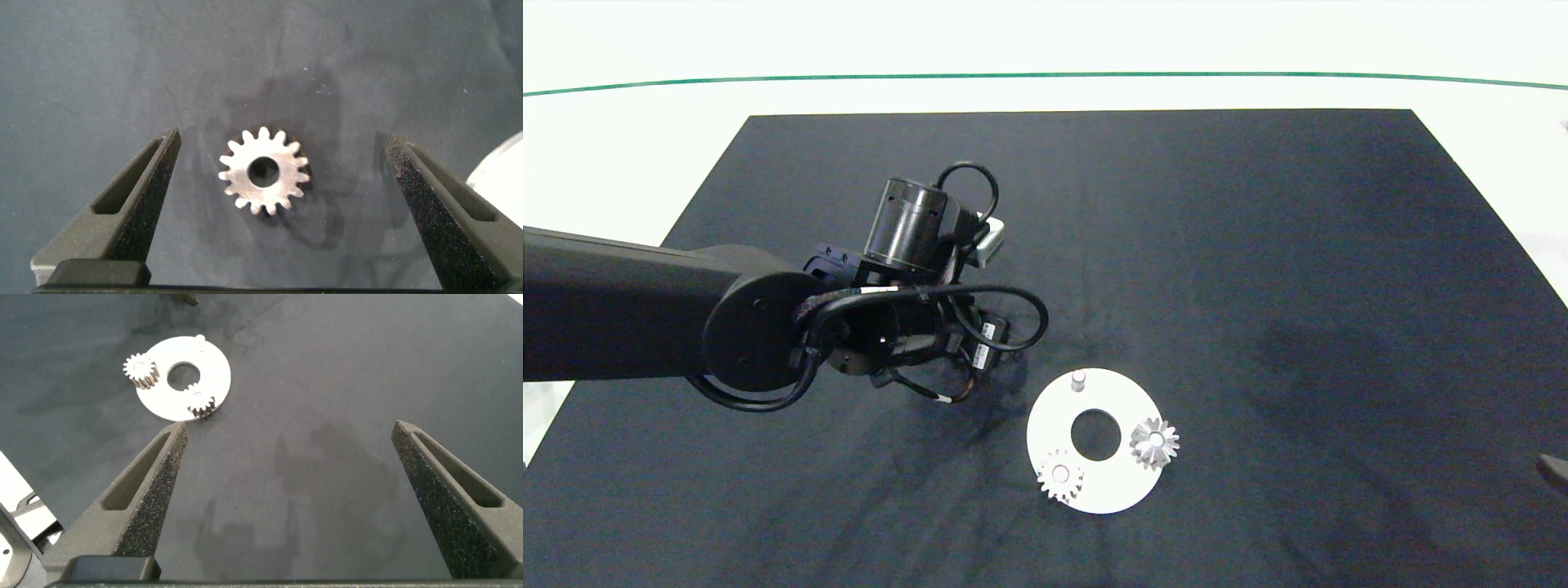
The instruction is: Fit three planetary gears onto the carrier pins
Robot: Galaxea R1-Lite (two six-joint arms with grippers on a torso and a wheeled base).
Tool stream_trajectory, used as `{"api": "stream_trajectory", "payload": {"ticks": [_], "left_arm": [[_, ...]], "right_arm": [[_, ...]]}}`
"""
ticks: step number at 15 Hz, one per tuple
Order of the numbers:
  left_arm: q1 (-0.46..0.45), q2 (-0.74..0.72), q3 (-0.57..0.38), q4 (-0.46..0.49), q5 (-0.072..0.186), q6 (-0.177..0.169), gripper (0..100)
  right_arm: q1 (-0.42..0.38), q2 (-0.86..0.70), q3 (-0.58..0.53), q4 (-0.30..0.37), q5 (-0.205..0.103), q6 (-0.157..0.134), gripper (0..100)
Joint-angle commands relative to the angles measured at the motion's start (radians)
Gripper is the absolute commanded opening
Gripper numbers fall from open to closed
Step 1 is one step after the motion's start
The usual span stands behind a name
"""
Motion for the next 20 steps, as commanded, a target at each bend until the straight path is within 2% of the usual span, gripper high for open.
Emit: {"api": "stream_trajectory", "payload": {"ticks": [1, 20], "left_arm": [[-0.002, 0.006, 0.0, 0.001, 0.002, 0.0, 98], [0.009, 0.015, 0.034, -0.006, 0.002, 0.01, 59]], "right_arm": [[0.0, -0.003, 0.0, 0.001, 0.002, -0.003, 100], [0.0, -0.003, 0.003, 0.001, 0.002, -0.003, 100]]}}
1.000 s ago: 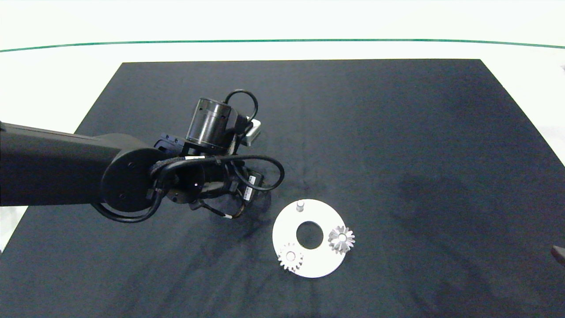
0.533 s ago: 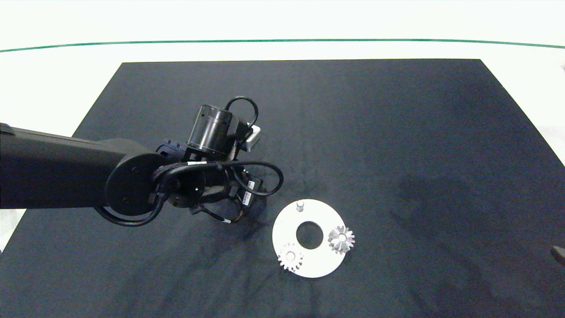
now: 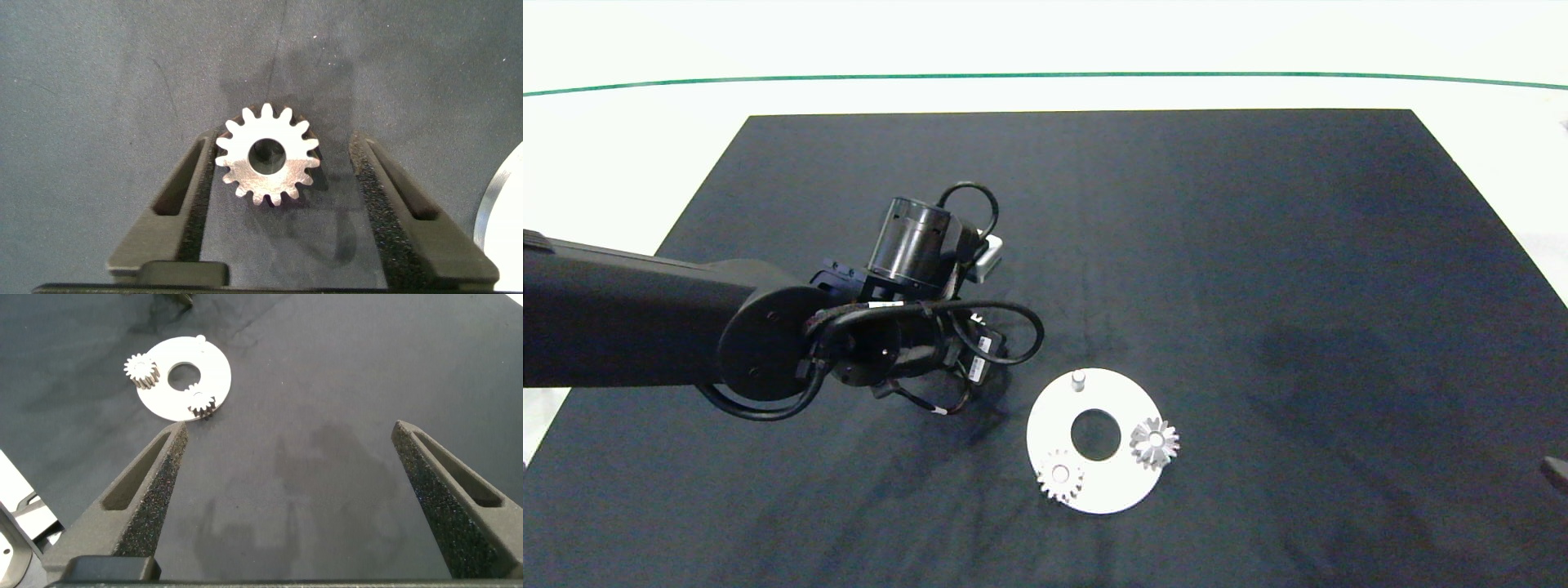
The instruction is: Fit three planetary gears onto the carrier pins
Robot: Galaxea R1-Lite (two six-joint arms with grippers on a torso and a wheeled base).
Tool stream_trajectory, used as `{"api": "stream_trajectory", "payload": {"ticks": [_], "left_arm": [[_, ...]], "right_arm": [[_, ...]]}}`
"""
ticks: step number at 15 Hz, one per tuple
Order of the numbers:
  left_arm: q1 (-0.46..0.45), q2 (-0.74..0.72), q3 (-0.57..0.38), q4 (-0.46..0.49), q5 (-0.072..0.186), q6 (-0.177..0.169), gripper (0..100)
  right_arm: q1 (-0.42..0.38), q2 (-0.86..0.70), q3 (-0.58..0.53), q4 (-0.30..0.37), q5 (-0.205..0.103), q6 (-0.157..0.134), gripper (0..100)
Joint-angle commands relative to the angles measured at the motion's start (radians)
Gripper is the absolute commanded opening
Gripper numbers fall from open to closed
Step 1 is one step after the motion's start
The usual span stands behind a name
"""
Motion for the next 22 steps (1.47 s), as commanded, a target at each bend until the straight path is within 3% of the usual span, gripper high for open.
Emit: {"api": "stream_trajectory", "payload": {"ticks": [1, 13, 19, 21, 22], "left_arm": [[0.0, 0.003, 0.0, -0.001, 0.002, -0.001, 57], [-0.001, 0.009, -0.006, -0.006, 0.002, -0.004, 33], [-0.055, -0.108, 0.034, 0.001, 0.002, -0.002, 21], [-0.125, -0.115, 0.02, 0.001, 0.002, 0.013, 17], [-0.147, -0.109, 0.008, 0.002, 0.002, 0.059, 15]], "right_arm": [[0.0, 0.0, 0.0, 0.001, 0.0, -0.003, 100], [0.0, -0.005, 0.003, 0.001, 0.0, -0.003, 100], [0.0, -0.008, 0.003, 0.001, 0.0, -0.003, 100], [0.002, -0.008, 0.002, 0.001, 0.002, -0.003, 100], [0.003, -0.01, 0.002, 0.001, 0.002, -0.003, 100]]}}
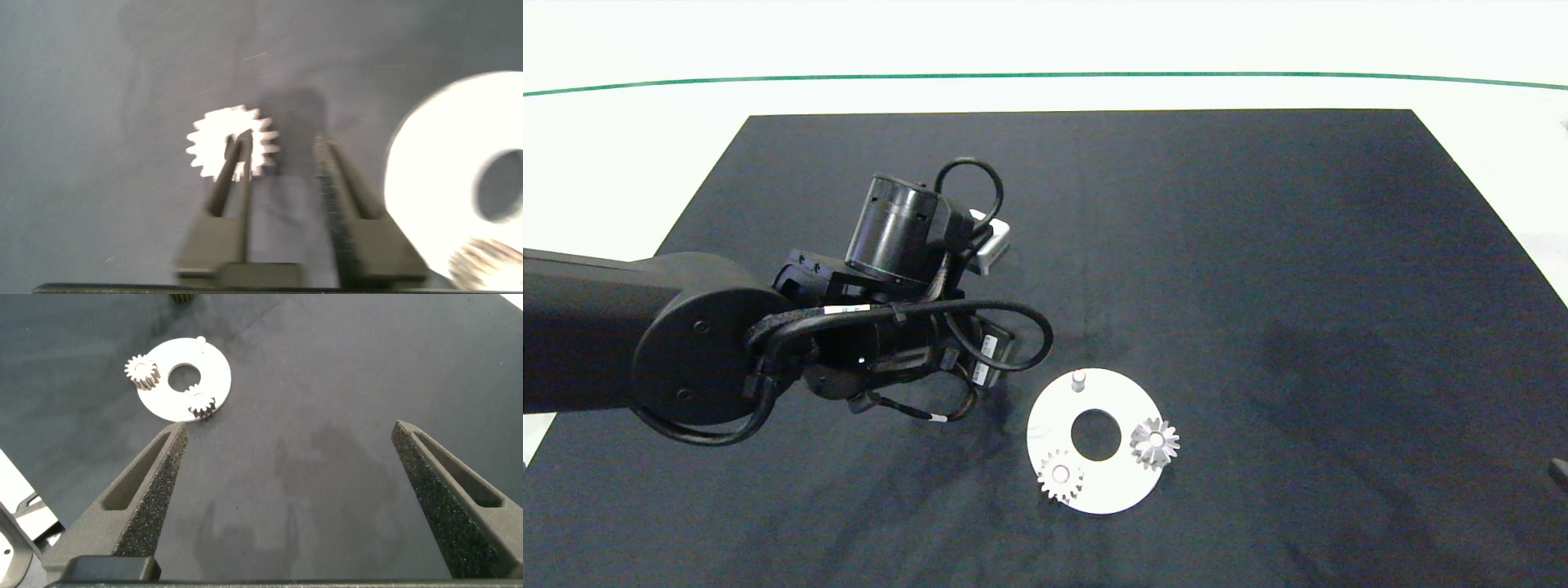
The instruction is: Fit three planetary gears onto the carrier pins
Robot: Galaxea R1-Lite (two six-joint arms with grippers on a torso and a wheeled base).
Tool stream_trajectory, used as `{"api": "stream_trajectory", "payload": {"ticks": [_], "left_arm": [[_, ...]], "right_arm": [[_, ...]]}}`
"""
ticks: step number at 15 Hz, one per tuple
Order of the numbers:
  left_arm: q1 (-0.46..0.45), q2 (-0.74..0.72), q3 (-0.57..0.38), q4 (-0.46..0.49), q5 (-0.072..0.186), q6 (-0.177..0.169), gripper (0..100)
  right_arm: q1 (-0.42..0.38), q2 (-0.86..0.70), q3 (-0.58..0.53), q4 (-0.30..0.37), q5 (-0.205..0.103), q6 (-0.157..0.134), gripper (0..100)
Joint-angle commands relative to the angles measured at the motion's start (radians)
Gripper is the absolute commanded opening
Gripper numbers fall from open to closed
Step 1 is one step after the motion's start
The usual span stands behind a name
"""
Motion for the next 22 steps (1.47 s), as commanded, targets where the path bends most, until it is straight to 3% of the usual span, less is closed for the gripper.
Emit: {"api": "stream_trajectory", "payload": {"ticks": [1, 6, 11, 13, 20, 21, 22], "left_arm": [[-0.073, -0.011, -0.026, 0.002, 0.001, 0.085, 12], [-0.107, 0.045, -0.083, 0.022, 0.001, 0.1, 4], [-0.165, 0.102, -0.152, 0.105, 0.001, 0.107, 4], [-0.16, 0.118, -0.164, 0.111, 0.001, 0.142, 4], [-0.1, 0.09, -0.172, 0.11, 0.001, 0.14, 4], [-0.099, 0.079, -0.166, 0.111, 0.001, 0.14, 100], [-0.093, 0.061, -0.161, 0.113, 0.001, 0.14, 100]], "right_arm": [[0.001, 0.0, 0.0, 0.002, 0.001, -0.003, 100], [0.001, -0.01, -0.002, 0.0, 0.001, -0.003, 100], [0.001, -0.005, -0.006, -0.002, 0.001, -0.003, 100], [0.001, -0.008, -0.011, -0.002, 0.001, 0.0, 100], [0.001, -0.011, -0.011, 0.0, 0.001, 0.0, 100], [0.001, -0.01, -0.011, 0.0, 0.001, -0.001, 100], [0.001, -0.01, -0.009, 0.0, 0.001, -0.001, 100]]}}
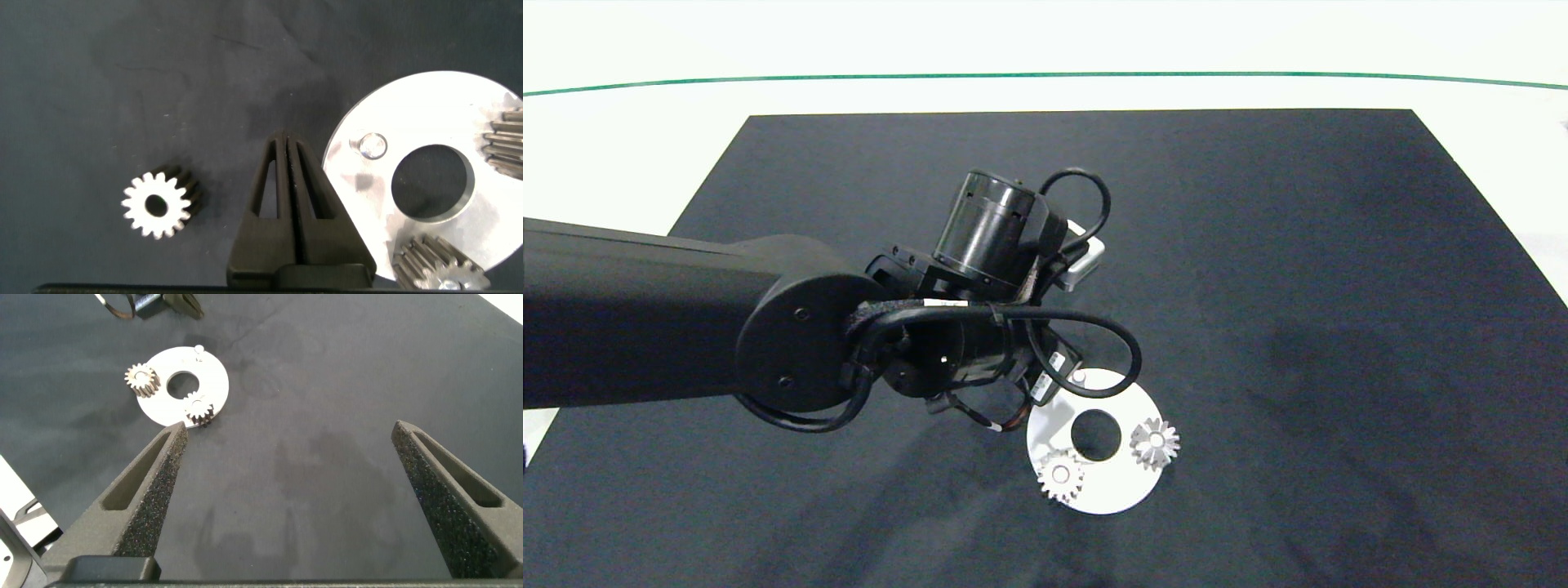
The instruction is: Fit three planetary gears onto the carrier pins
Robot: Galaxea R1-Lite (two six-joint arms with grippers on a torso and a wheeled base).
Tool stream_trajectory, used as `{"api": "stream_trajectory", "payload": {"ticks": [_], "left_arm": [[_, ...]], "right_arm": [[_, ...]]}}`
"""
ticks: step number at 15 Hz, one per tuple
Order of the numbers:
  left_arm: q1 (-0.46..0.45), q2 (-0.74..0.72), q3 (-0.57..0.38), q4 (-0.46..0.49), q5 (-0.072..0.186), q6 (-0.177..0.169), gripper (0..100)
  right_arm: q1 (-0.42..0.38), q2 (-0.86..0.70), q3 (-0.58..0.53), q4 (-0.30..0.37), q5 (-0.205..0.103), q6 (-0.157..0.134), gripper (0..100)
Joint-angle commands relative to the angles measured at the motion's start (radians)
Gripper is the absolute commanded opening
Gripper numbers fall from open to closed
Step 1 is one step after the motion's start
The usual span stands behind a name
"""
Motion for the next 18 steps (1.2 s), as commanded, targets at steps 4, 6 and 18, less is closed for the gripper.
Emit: {"api": "stream_trajectory", "payload": {"ticks": [4, 6, 18], "left_arm": [[0.043, -0.073, 0.034, 0.005, 0.002, 0.001, 100], [0.059, -0.075, 0.043, 0.003, 0.002, 0.001, 100], [0.178, -0.064, 0.043, 0.0, 0.002, -0.002, 100]], "right_arm": [[0.001, 0.001, 0.003, 0.002, 0.001, -0.005, 100], [0.001, 0.001, 0.003, 0.003, 0.001, -0.005, 100], [0.001, 0.0, 0.005, 0.003, 0.001, -0.007, 100]]}}
